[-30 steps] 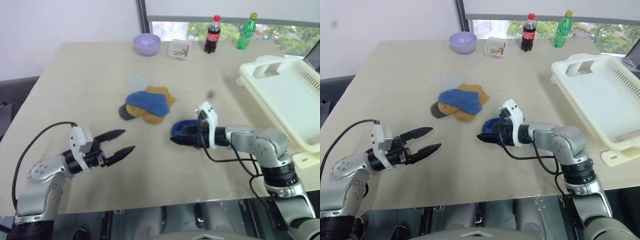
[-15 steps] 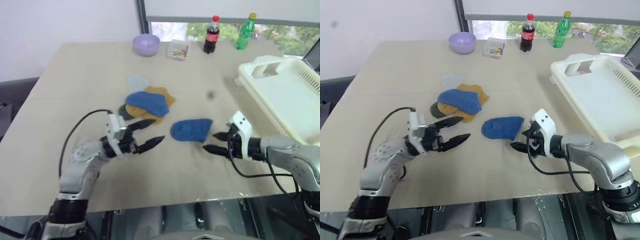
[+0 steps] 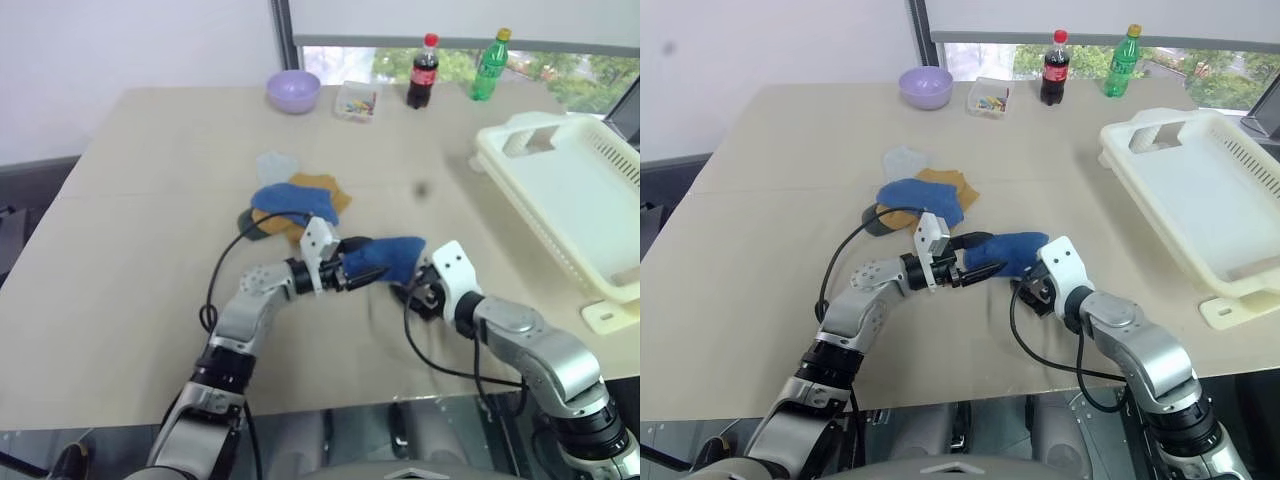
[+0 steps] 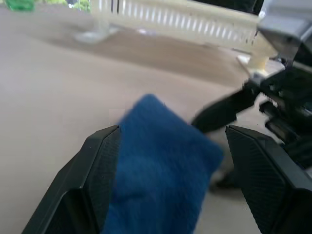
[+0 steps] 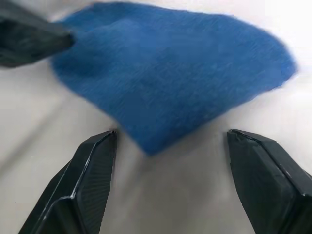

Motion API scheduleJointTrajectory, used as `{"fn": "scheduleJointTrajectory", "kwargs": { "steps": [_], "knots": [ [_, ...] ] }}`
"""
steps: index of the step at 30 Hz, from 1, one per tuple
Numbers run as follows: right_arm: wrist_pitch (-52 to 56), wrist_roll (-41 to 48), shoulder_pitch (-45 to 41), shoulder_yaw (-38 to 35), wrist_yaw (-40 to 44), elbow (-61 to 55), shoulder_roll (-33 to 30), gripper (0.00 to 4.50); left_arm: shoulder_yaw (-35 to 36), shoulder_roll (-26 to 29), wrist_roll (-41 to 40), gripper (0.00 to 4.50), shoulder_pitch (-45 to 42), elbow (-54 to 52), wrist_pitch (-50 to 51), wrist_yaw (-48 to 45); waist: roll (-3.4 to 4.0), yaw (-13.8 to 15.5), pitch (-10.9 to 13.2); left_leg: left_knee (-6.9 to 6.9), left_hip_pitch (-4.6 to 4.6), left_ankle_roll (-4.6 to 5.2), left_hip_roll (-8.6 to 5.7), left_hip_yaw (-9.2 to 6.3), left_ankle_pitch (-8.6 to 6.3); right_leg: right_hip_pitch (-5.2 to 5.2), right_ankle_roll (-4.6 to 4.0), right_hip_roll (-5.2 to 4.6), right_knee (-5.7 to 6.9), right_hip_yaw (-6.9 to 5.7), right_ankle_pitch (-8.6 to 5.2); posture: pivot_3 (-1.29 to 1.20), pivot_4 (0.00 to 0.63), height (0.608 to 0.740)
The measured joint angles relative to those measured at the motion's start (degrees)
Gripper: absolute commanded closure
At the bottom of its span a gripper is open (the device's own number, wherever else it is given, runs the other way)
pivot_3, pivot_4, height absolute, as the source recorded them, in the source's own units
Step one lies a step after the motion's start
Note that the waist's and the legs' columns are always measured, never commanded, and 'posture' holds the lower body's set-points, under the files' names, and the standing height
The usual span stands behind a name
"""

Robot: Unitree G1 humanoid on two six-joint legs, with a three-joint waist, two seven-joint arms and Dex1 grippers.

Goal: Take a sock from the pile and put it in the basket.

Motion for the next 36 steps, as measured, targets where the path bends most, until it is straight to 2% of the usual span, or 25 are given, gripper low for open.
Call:
{"fn": "scheduleJointTrajectory", "kwargs": {
  "steps": [3, 9, 21, 31, 36],
  "knots": [
    [-2.84, -2.41, 2.58, -1.66, -4.65, 0.74, 6.46, 0.80, -0.03, -0.01, 1.06, 0.83, -0.04, 2.50, -0.77, -0.22, 0.00, 0.04, -0.01, 0.03, 0.00, 0.00, 0.01, -0.02, 0.00, -0.03, 0.00, 0.02, 0.09, 0.00, 0.00, 0.00, 0.150, 0.740],
    [-7.03, -5.46, 3.32, -3.98, -7.80, 1.41, 10.97, 0.80, -0.25, -0.48, 1.85, 0.83, 0.04, 4.31, -1.97, -0.81, 0.00, 0.01, 0.00, 0.05, 0.00, 0.00, 0.00, 0.01, 0.00, -0.04, 0.00, 0.01, 0.12, 0.03, 0.00, 0.00, 0.150, 0.740],
    [-19.16, -10.37, 1.95, -6.39, -8.36, 7.06, 14.59, 0.80, -0.90, -0.48, 2.25, 0.83, 0.90, 4.25, -3.03, -1.37, 0.00, -0.10, -0.01, 0.05, 0.02, 0.00, 0.00, 0.00, 0.00, -0.04, -0.01, 0.01, 0.14, 0.04, -0.01, 0.00, 0.150, 0.740],
    [-25.76, -11.02, -1.58, -7.04, -3.88, 18.56, 16.58, 0.80, -0.74, 0.00, 2.18, 0.83, 2.34, 2.80, -3.31, -1.27, 0.02, -0.20, -0.02, 0.05, 0.07, 0.00, 0.01, 0.01, 0.00, -0.04, -0.02, 0.02, 0.21, 0.06, -0.01, 0.00, 0.150, 0.740],
    [-30.84, -11.80, -5.00, -10.33, -4.36, 24.18, 16.94, 0.80, -0.36, 0.13, 1.97, 0.83, 3.30, 1.80, -3.26, -1.30, 0.03, -0.18, -0.02, 0.05, 0.08, 0.00, 0.01, 0.04, 0.00, -0.04, -0.02, 0.01, 0.21, 0.08, -0.01, 0.00, 0.150, 0.740]
  ]
}}
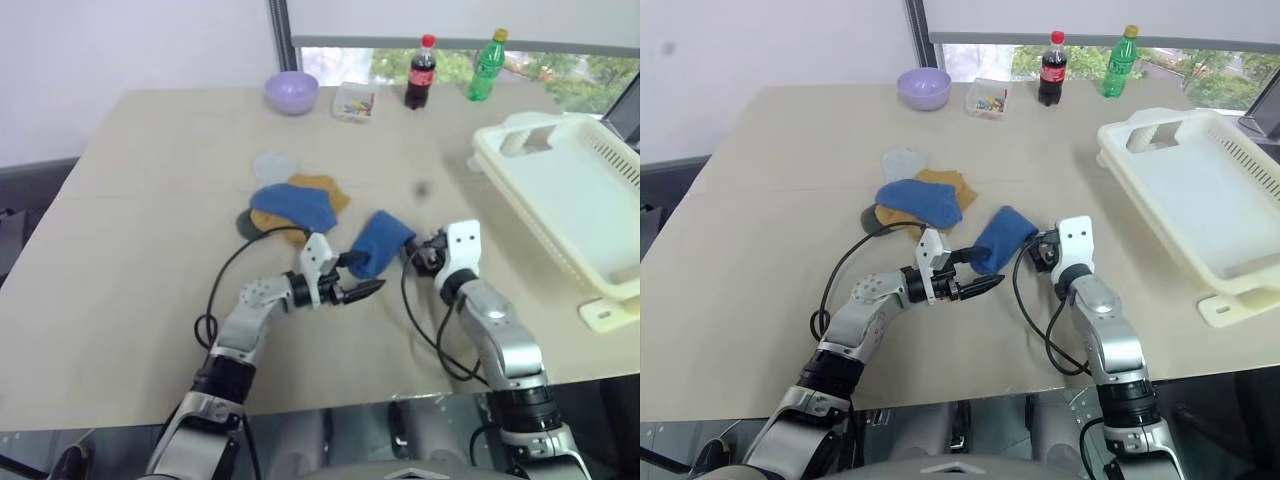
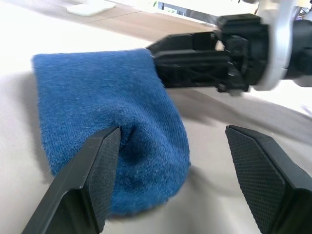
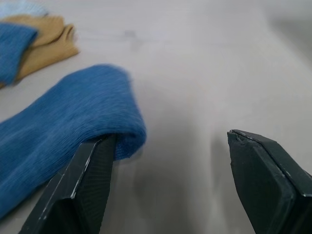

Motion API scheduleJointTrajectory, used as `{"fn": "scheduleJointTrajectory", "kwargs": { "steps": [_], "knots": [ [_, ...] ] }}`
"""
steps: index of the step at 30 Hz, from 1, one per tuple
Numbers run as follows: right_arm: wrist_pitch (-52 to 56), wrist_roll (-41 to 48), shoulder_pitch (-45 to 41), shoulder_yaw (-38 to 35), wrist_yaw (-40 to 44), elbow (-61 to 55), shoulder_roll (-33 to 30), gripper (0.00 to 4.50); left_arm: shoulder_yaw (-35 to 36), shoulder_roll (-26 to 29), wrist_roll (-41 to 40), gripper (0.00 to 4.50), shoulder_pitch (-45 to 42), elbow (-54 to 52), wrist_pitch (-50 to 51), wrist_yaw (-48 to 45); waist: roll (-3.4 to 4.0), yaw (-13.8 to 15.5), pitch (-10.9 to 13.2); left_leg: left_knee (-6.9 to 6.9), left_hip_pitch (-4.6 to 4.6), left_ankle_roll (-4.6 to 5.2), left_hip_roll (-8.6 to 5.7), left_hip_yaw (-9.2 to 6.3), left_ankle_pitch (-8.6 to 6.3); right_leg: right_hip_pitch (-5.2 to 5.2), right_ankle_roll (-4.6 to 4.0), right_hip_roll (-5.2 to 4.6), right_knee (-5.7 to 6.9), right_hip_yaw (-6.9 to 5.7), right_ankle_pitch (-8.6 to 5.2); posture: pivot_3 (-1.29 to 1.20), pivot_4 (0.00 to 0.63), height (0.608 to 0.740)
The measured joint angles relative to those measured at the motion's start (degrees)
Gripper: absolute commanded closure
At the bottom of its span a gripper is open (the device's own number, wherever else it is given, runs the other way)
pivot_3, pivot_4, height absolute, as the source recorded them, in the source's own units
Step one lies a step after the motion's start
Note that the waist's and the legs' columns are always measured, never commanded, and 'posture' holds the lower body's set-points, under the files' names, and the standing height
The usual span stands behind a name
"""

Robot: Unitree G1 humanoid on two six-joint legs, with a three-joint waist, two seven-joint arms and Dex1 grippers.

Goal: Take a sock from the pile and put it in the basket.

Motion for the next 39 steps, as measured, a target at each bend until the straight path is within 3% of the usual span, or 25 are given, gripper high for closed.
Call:
{"fn": "scheduleJointTrajectory", "kwargs": {
  "steps": [12, 25, 32, 35, 38, 39],
  "knots": [
    [-16.23, -4.24, -3.03, -6.49, -3.86, 3.88, -2.42, 0.80, 0.45, 0.57, -0.29, 0.83, 1.25, -1.32, 0.40, -0.01, 0.04, -0.14, 0.00, 0.00, 0.05, 0.00, 0.02, 0.01, 0.00, 0.00, -0.01, 0.03, 0.06, 0.03, 0.00, 0.00, 0.150, 0.740],
    [15.01, 24.72, 1.71, -9.06, 3.61, -4.36, 5.77, 0.80, 0.95, 0.10, -0.56, 0.83, 0.45, -1.14, 0.37, 0.06, 0.06, -0.02, 0.00, 0.00, 0.05, 0.00, 0.03, -0.02, 0.00, -0.01, -0.11, 0.00, 0.12, 0.01, -0.06, 0.00, 0.150, 0.740],
    [17.69, 31.41, -2.22, -12.87, 3.86, -0.02, 9.06, 0.80, 1.05, -0.04, -0.55, 0.83, 0.11, -0.96, 0.34, 0.07, 0.06, -0.06, 0.01, 0.00, 0.03, 0.00, 0.05, -0.01, 0.00, -0.03, -0.02, 0.04, 0.13, 0.01, 0.00, 0.00, 0.150, 0.740],
    [16.83, 33.35, -7.73, -15.77, 4.08, 6.70, 9.79, 0.80, 1.06, -0.28, -0.52, 0.83, 0.10, -0.92, 0.26, 0.26, 0.07, -0.10, 0.01, 0.00, 0.03, 0.00, 0.03, 0.03, 0.00, -0.04, -0.01, 0.02, 0.12, 0.04, 0.00, 0.00, 0.150, 0.740],
    [14.91, 33.20, -9.90, -16.49, 4.57, 9.34, 9.66, 1.58, 1.21, -0.32, -0.51, 0.83, 0.13, -0.92, 0.18, 0.46, 0.07, 0.03, 0.01, -0.01, -0.03, 0.00, 0.03, -0.02, 0.00, -0.08, -0.02, 0.03, 0.12, -0.01, 0.00, 0.00, 0.150, 0.740],
    [14.48, 33.13, -9.98, -16.43, 5.00, 9.39, 9.62, 2.11, 1.24, -0.31, -0.51, 0.83, 0.14, -0.92, 0.18, 0.57, 0.08, 0.01, 0.02, -0.02, -0.10, 0.00, 0.03, -0.01, 0.00, -0.14, -0.02, 0.03, 0.12, 0.00, 0.00, 0.00, 0.150, 0.740]
  ]
}}
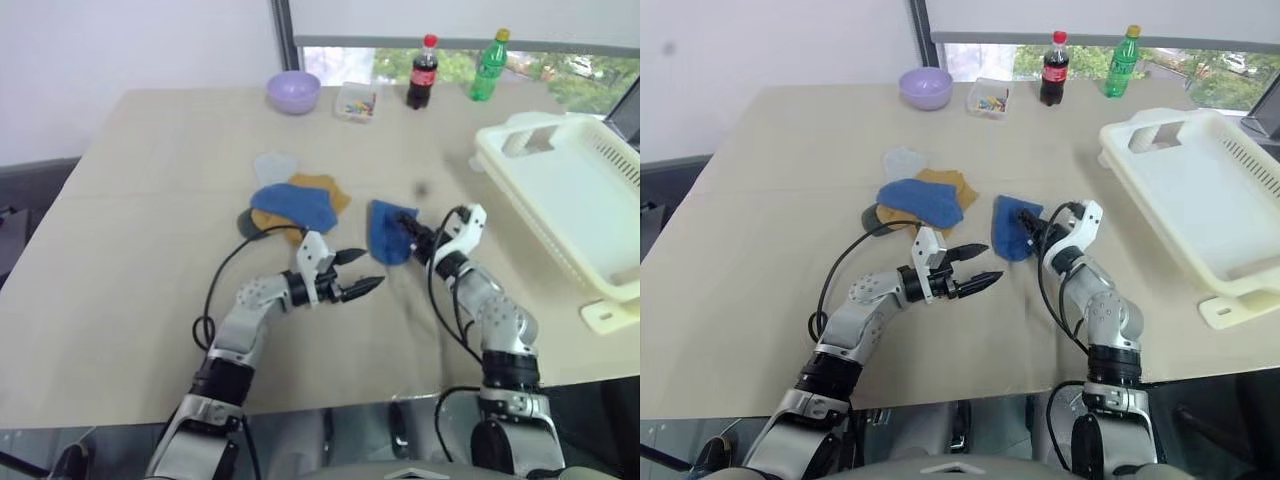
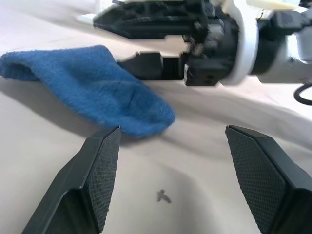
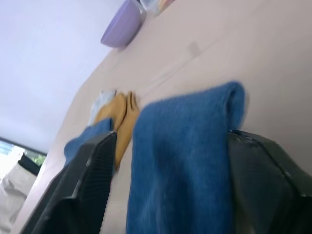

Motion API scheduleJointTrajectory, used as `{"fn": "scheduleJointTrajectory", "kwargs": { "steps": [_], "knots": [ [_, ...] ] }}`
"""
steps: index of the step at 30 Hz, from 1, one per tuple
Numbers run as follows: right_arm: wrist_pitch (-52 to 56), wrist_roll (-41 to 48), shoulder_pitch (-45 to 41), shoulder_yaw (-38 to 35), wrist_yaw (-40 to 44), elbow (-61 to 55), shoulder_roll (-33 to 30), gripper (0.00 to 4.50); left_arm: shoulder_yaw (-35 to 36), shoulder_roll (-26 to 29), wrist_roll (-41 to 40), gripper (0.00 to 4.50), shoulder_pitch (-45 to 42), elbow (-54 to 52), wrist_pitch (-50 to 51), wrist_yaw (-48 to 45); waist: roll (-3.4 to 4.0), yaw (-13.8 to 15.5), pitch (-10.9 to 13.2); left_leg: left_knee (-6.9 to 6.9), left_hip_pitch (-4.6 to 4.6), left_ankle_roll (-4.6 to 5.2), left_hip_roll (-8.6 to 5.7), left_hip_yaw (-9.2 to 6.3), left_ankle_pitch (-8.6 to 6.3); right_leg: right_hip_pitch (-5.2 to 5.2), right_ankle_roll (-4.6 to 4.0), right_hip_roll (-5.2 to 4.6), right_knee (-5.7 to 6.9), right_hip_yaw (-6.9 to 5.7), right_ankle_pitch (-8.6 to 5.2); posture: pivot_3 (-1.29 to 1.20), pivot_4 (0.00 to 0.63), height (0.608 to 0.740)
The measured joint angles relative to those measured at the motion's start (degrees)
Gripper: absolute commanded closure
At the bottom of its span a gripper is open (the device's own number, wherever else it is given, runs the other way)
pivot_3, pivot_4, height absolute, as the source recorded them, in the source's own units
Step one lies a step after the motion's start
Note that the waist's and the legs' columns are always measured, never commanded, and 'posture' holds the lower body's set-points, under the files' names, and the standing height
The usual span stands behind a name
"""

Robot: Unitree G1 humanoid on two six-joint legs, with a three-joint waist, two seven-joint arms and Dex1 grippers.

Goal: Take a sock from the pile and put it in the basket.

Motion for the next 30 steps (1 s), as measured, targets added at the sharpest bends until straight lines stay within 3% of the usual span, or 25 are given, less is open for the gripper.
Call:
{"fn": "scheduleJointTrajectory", "kwargs": {
  "steps": [5, 6, 18, 30],
  "knots": [
    [-0.03, 0.03, -0.06, 0.95, 0.92, -0.96, -0.71, 4.24, 0.40, 0.18, 0.00, 0.83, 0.18, 0.00, -0.06, 0.54, 0.00, -0.08, 0.00, 0.00, -0.01, 0.00, 0.00, 0.03, 0.00, -0.01, 0.00, -0.02, -0.01, 0.02, 0.00, 0.00, 0.150, 0.740],
    [0.29, 0.03, -0.05, 1.31, 1.20, -1.56, -0.93, 4.48, 0.46, 0.19, 0.01, 0.83, 0.37, 0.00, -0.10, 0.64, 0.00, -0.09, 0.00, 0.00, 0.00, 0.00, 0.00, 0.03, 0.00, -0.01, 0.01, -0.02, 0.00, 0.02, 0.00, 0.00, 0.150, 0.740],
    [5.73, 0.13, 1.39, 5.10, 1.78, -6.18, -3.78, 4.48, 0.46, 0.16, 0.16, 0.83, 0.66, 0.00, -0.19, 0.77, 0.01, -0.08, 0.01, 0.00, 0.01, 0.00, 0.00, 0.02, 0.00, -0.01, 0.01, -0.02, 0.02, 0.02, 0.00, 0.00, 0.150, 0.740],
    [23.99, 6.44, 10.43, 10.64, 1.57, -20.19, -9.49, 4.48, 0.88, 0.20, -0.60, 0.83, 1.19, -0.05, -0.25, 0.27, 0.00, -0.05, 0.00, -0.02, 0.03, 0.00, 0.00, 0.00, 0.00, 0.00, -0.07, -0.02, -0.02, 0.00, -0.06, 0.00, 0.150, 0.740]
  ]
}}
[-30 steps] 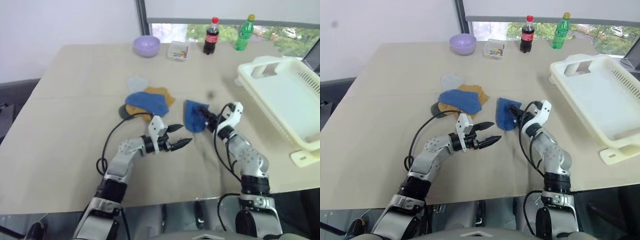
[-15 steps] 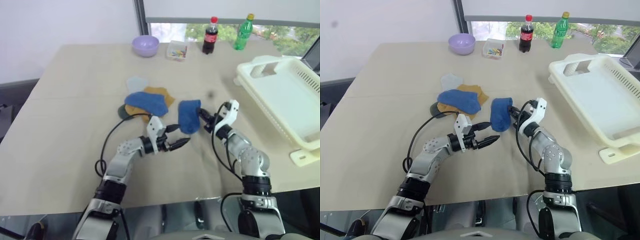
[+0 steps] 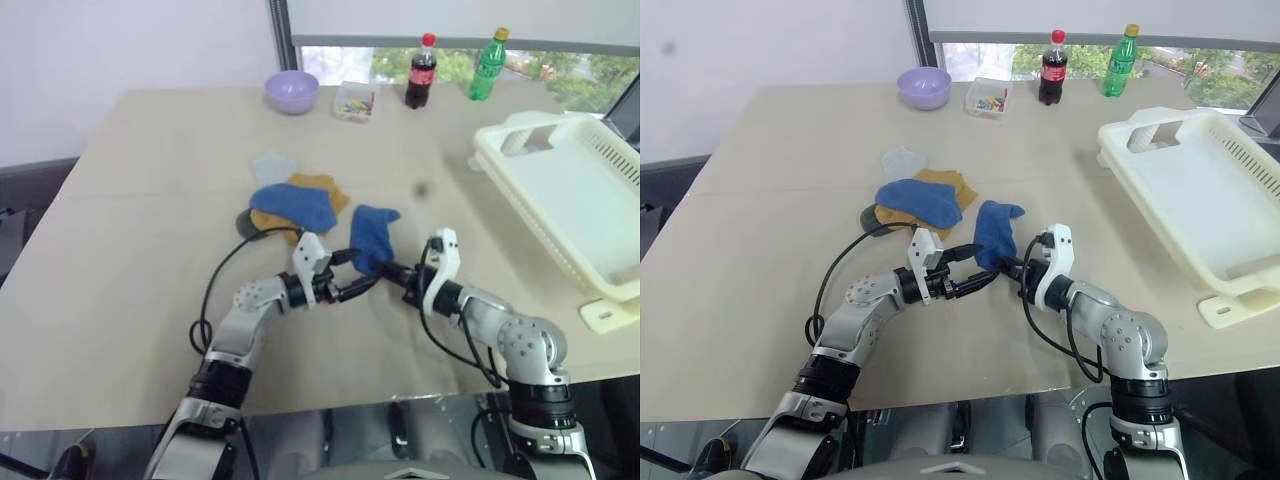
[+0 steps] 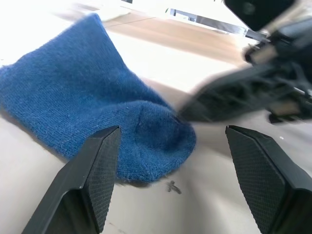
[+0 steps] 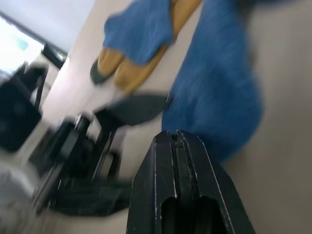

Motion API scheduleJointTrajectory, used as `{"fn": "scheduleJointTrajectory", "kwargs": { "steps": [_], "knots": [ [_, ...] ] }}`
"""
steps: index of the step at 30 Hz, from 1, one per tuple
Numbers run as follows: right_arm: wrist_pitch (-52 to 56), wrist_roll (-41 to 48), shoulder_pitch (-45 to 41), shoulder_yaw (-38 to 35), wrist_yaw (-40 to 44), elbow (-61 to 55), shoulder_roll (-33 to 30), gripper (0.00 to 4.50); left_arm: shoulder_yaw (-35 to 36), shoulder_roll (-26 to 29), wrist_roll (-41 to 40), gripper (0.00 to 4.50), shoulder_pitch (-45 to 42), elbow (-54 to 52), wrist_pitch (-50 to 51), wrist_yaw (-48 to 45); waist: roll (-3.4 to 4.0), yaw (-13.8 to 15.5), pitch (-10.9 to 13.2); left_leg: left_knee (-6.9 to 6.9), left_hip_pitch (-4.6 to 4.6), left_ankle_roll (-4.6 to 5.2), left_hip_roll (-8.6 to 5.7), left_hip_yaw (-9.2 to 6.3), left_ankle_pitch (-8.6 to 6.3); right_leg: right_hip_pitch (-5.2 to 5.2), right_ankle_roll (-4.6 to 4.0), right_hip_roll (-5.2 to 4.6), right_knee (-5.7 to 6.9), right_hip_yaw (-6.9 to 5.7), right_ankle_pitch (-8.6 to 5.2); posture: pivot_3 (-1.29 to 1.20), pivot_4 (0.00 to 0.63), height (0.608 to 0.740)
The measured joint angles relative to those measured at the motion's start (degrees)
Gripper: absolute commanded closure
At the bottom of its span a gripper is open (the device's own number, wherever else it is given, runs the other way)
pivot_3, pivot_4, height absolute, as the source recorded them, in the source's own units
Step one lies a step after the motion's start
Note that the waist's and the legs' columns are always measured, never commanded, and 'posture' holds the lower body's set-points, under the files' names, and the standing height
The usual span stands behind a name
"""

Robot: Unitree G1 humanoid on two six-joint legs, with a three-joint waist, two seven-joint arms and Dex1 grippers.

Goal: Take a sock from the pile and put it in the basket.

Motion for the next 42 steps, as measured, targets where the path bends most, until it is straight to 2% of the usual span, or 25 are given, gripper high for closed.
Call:
{"fn": "scheduleJointTrajectory", "kwargs": {
  "steps": [7, 9, 12, 18, 29, 31, 35, 37, 42],
  "knots": [
    [-2.63, -1.99, -0.42, 0.13, -1.04, 0.43, 0.16, 4.48, 1.14, 0.46, -3.57, 0.83, 0.24, -1.23, 0.73, -2.98, -0.01, 0.01, 0.00, 0.01, -0.01, 0.00, 0.01, 0.01, 0.00, 0.00, 0.09, 0.02, 0.01, 0.01, 0.05, 0.00, 0.150, 0.740],
    [-3.85, -2.44, -0.78, -0.72, -0.20, 0.59, -1.50, 4.48, 2.06, 0.74, -5.47, 0.83, 0.08, -3.11, 1.53, -3.99, 0.00, 0.12, 0.00, 0.01, -0.03, 0.00, -0.01, 0.01, 0.00, 0.00, 0.09, -0.01, -0.02, 0.01, 0.05, 0.00, 0.150, 0.740],
    [-5.77, -3.00, -0.98, -1.96, 1.65, 0.57, -3.96, 3.58, 3.42, 1.76, -6.61, 0.83, -0.18, -4.19, 1.58, -4.70, -0.01, 0.11, 0.00, 0.00, -0.05, 0.00, -0.02, 0.01, 0.00, -0.01, 0.09, 0.00, -0.08, 0.01, 0.05, 0.00, 0.150, 0.740],
    [-12.35, -8.32, -3.65, -1.37, 2.55, 3.98, -4.73, 0.87, 4.51, 3.07, -6.57, 0.83, -0.16, -4.21, 1.22, -4.79, 0.00, -0.11, 0.01, -0.01, -0.02, 0.00, 0.00, 0.03, 0.00, -0.01, 0.08, 0.04, -0.07, 0.02, 0.04, 0.00, 0.150, 0.740],
    [-18.57, -15.72, -11.97, 3.30, 6.43, 18.68, -1.54, 0.87, 5.44, 3.09, -5.89, 0.83, -0.16, -3.99, -0.16, -4.36, 0.00, -0.03, 0.01, -0.01, -0.05, 0.00, 0.00, 0.03, 0.00, -0.01, 0.08, 0.02, -0.09, 0.02, 0.06, 0.00, 0.150, 0.740],
    [-19.27, -16.43, -12.19, 3.32, 6.75, 19.60, -1.03, 1.71, 5.45, 3.08, -5.82, 0.83, -0.15, -3.99, -0.25, -3.96, 0.00, -0.03, 0.01, -0.01, -0.05, 0.00, 0.00, 0.01, 0.00, -0.01, 0.08, 0.02, -0.08, 0.00, 0.06, 0.00, 0.150, 0.740],
    [-18.25, -16.29, -9.75, 2.84, 6.55, 17.28, -1.11, 3.74, 5.57, 3.14, -5.63, 0.83, -0.12, -3.99, -0.71, -3.36, 0.01, 0.12, 0.01, -0.02, -0.06, 0.00, 0.01, 0.00, 0.00, -0.01, 0.08, 0.02, -0.09, -0.01, 0.06, 0.00, 0.150, 0.740],
    [-16.53, -15.20, -7.94, 2.78, 6.66, 13.62, -1.44, 4.46, 5.63, 3.23, -5.32, 0.83, 0.00, -3.99, -0.96, -3.30, 0.01, 0.12, 0.01, -0.02, -0.07, 0.00, 0.00, 0.01, 0.00, -0.01, 0.08, -0.01, -0.10, -0.01, 0.06, 0.00, 0.150, 0.740],
    [-11.45, -12.41, -3.46, 2.49, 6.07, 6.21, -1.33, 4.46, 5.52, 3.03, -4.85, 0.83, 0.23, -3.98, -1.08, -3.39, 0.01, 0.10, 0.01, -0.02, -0.06, 0.00, 0.00, 0.00, 0.00, -0.01, 0.08, 0.00, -0.09, -0.01, 0.06, 0.00, 0.150, 0.740]
  ]
}}
